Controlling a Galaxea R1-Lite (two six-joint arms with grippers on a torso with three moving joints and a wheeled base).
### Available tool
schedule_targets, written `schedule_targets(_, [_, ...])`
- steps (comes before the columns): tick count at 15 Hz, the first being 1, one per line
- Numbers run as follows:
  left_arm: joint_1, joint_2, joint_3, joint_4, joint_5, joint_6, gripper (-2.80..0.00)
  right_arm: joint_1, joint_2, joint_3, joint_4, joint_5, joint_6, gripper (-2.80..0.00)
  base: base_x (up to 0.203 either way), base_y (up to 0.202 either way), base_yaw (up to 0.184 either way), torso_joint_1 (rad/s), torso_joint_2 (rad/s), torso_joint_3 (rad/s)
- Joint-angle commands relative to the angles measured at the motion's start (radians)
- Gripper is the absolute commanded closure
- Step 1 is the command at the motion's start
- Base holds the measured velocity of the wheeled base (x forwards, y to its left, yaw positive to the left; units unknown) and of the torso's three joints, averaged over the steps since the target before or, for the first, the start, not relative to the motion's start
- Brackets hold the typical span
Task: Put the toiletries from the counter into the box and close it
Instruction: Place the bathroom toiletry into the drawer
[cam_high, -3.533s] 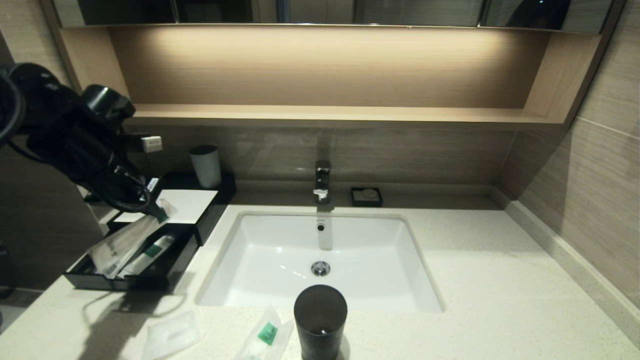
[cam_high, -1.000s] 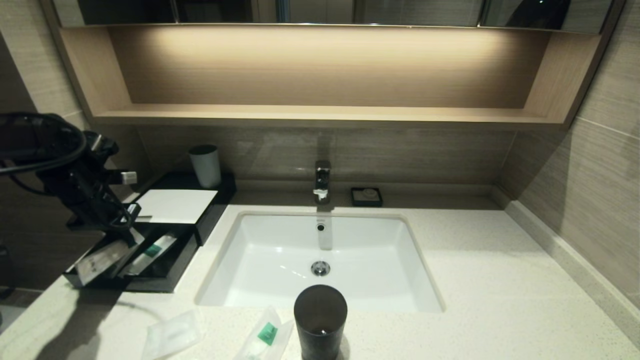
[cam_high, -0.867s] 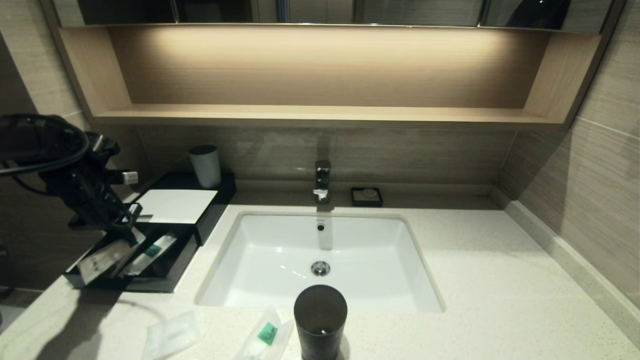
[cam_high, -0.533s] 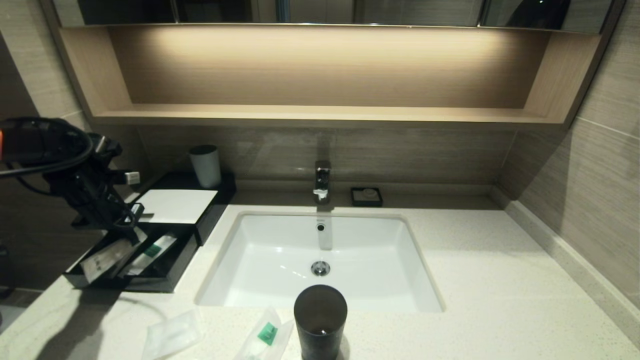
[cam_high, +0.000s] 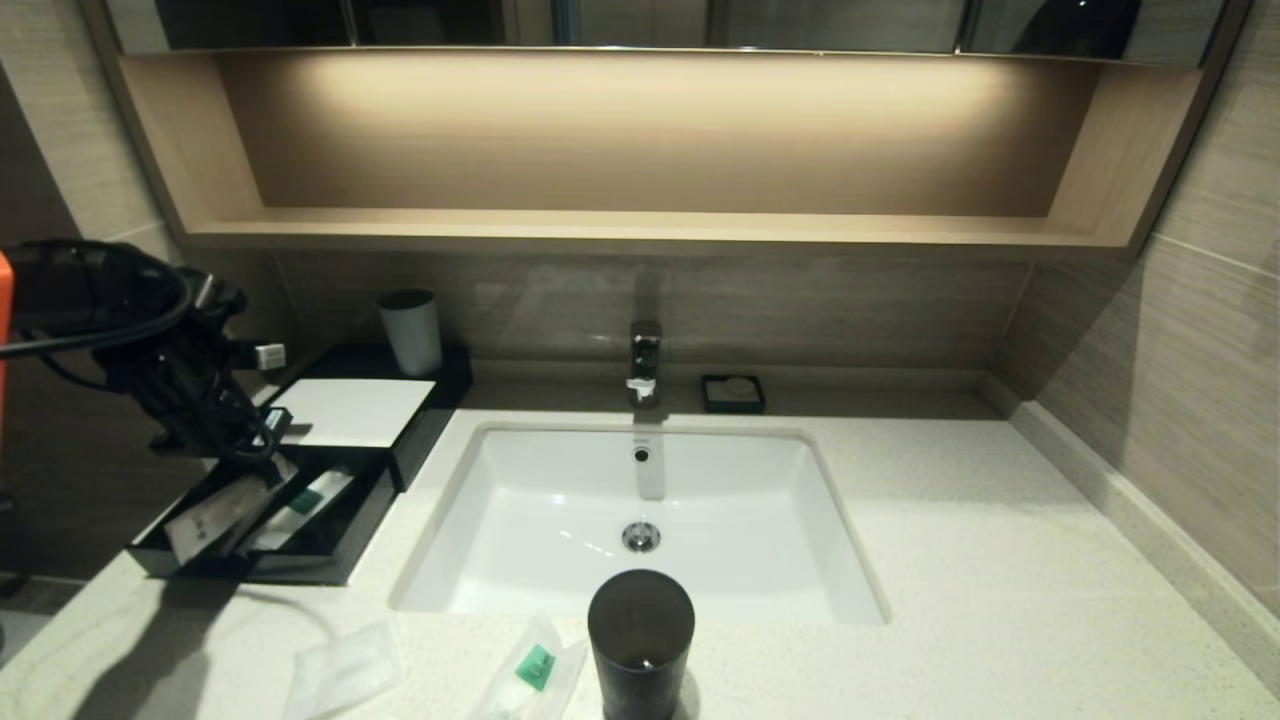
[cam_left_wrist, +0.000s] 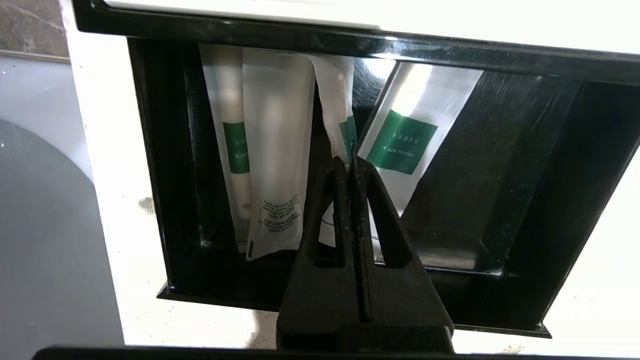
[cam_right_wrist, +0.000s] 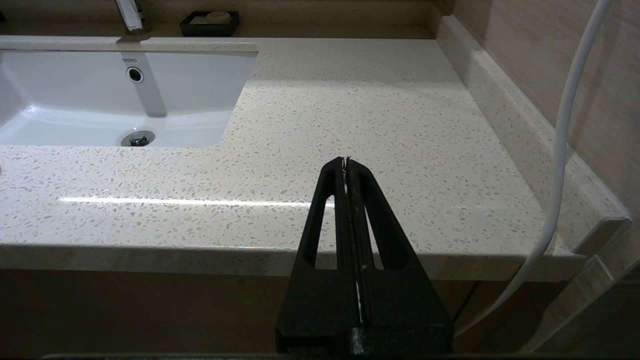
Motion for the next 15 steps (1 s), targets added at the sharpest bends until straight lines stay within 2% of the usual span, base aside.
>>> schedule_targets(1, [0.000,-0.002,0.003,0.008,0.003,0.002,0.00,0.000,0.000,0.002,0.000,0.000,-0.001,0.00,0.000,0.000,0.000,0.000,0.00,0.000])
schedule_targets(4, [0.000,-0.010,0.017,0.007,0.035,0.006,0.00,0.000,0.000,0.002,0.000,0.000,-0.001,0.00,0.000,0.000,0.000,0.000,0.00,0.000])
schedule_targets(15, [0.000,0.014,0.017,0.005,0.035,0.012,0.00,0.000,0.000,0.000,0.000,0.000,-0.001,0.00,0.000,0.000,0.000,0.000,0.00,0.000])
